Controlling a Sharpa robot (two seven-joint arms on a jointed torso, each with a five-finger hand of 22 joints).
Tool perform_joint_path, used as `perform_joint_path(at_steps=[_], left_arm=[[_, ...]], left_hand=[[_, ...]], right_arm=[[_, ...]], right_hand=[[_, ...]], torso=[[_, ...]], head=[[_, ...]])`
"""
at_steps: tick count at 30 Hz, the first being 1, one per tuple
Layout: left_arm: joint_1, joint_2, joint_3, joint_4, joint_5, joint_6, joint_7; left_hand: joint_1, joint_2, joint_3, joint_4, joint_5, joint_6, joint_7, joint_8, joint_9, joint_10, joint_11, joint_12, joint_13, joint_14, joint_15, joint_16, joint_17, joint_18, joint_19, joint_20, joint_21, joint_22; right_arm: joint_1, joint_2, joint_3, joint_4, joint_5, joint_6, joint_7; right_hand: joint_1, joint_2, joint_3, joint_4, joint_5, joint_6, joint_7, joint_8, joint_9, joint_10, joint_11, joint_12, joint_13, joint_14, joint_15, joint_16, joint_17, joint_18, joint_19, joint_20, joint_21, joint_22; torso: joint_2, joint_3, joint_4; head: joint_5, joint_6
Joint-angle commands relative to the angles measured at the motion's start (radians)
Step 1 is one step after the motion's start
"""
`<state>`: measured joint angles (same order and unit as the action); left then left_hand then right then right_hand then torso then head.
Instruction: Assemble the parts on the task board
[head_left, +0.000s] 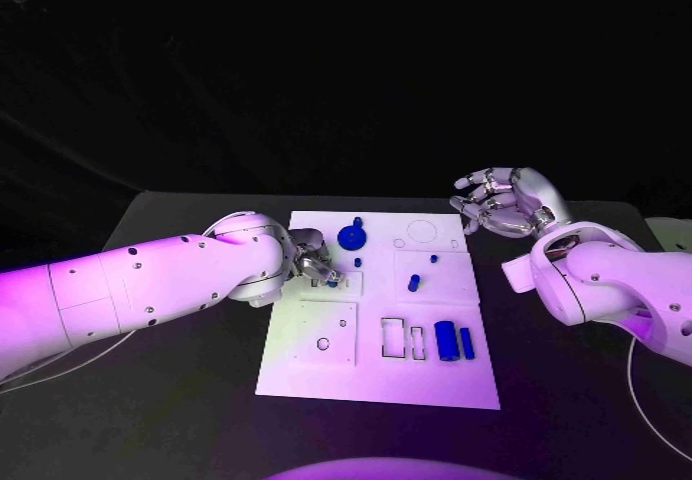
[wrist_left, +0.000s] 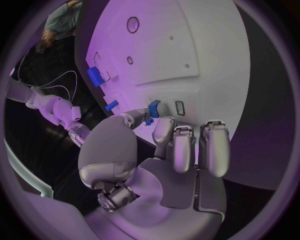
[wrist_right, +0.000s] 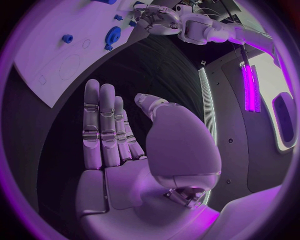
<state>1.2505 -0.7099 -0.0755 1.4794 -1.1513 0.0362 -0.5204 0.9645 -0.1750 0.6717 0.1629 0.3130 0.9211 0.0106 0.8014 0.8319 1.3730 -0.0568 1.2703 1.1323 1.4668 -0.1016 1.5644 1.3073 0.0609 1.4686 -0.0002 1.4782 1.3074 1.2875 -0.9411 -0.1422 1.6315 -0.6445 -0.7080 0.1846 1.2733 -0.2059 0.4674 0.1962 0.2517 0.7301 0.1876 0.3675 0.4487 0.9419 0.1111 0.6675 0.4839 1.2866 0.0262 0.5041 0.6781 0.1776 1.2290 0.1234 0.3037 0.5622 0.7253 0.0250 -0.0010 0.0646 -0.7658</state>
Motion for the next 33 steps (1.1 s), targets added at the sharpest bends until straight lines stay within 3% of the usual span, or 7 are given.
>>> perform_joint_path(at_steps=[1, 13, 24, 33], left_arm=[[-0.002, 0.004, -0.002, -0.001, 0.006, 0.025, -0.003], [-0.002, 0.003, -0.002, 0.0, 0.006, 0.032, -0.003], [-0.002, 0.004, -0.001, -0.005, 0.006, 0.013, 0.0], [-0.002, 0.002, 0.001, -0.004, 0.006, 0.0, 0.001]], left_hand=[[-0.011, 0.0, -0.011, 0.002, -0.004, 0.001, 0.0, -0.005, -0.001, 0.006, 0.0, 0.006, 0.001, 0.104, -0.009, 0.006, 0.263, -0.021, 0.026, -0.007, 0.006, 0.072], [-0.015, -0.003, -0.028, 0.013, -0.004, 0.005, -0.002, -0.004, 0.0, 0.009, -0.001, 0.01, 0.007, 0.104, -0.01, 0.006, 0.263, -0.022, 0.028, -0.007, 0.008, 0.076], [-0.044, -0.012, -0.131, 0.092, -0.003, 0.012, -0.002, -0.005, -0.002, 0.012, -0.001, 0.013, 0.012, 0.104, -0.011, 0.006, 0.263, -0.023, 0.03, -0.008, 0.009, 0.08], [-0.048, -0.012, -0.149, 0.11, -0.002, 0.013, -0.002, -0.005, -0.003, 0.012, -0.001, 0.013, 0.012, 0.104, -0.011, 0.006, 0.263, -0.022, 0.03, -0.008, 0.008, 0.079]], right_arm=[[0.0, 0.0, 0.0, 0.0, 0.003, 0.01, 0.007], [0.0, 0.0, 0.0, 0.0, 0.004, 0.013, 0.008], [0.0, 0.001, 0.0, -0.002, 0.004, 0.011, 0.009], [0.0, 0.001, -0.001, -0.003, 0.004, 0.011, 0.009]], right_hand=[[-0.015, 0.001, -0.002, 0.007, 0.003, 0.005, 0.001, 0.006, -0.002, -0.003, -0.005, 0.006, -0.002, 0.01, 0.0, -0.006, 0.002, 0.004, 0.007, 0.002, -0.006, -0.003], [-0.041, -0.001, -0.018, 0.029, -0.002, 0.002, 0.001, 0.011, -0.003, -0.005, -0.005, 0.015, -0.01, 0.016, 0.001, -0.02, 0.012, 0.004, 0.015, 0.004, -0.018, -0.019], [-0.048, 0.0, -0.024, 0.036, -0.004, 0.001, 0.001, 0.013, -0.003, -0.006, -0.005, 0.018, -0.012, 0.018, 0.001, -0.025, 0.016, 0.004, 0.018, 0.004, -0.022, -0.024], [-0.048, 0.0, -0.024, 0.036, -0.004, 0.001, 0.001, 0.013, -0.003, -0.007, -0.005, 0.018, -0.013, 0.018, 0.001, -0.026, 0.017, 0.004, 0.018, 0.004, -0.023, -0.025]], torso=[[0.0, 0.0004, 0.0017], [0.0, 0.0002, 0.0011], [0.0, 0.0003, 0.0003], [0.0, 0.0002, -0.0003]], head=[[0.0, 0.0], [0.0, -0.004], [0.001, -0.001], [0.001, -0.001]])
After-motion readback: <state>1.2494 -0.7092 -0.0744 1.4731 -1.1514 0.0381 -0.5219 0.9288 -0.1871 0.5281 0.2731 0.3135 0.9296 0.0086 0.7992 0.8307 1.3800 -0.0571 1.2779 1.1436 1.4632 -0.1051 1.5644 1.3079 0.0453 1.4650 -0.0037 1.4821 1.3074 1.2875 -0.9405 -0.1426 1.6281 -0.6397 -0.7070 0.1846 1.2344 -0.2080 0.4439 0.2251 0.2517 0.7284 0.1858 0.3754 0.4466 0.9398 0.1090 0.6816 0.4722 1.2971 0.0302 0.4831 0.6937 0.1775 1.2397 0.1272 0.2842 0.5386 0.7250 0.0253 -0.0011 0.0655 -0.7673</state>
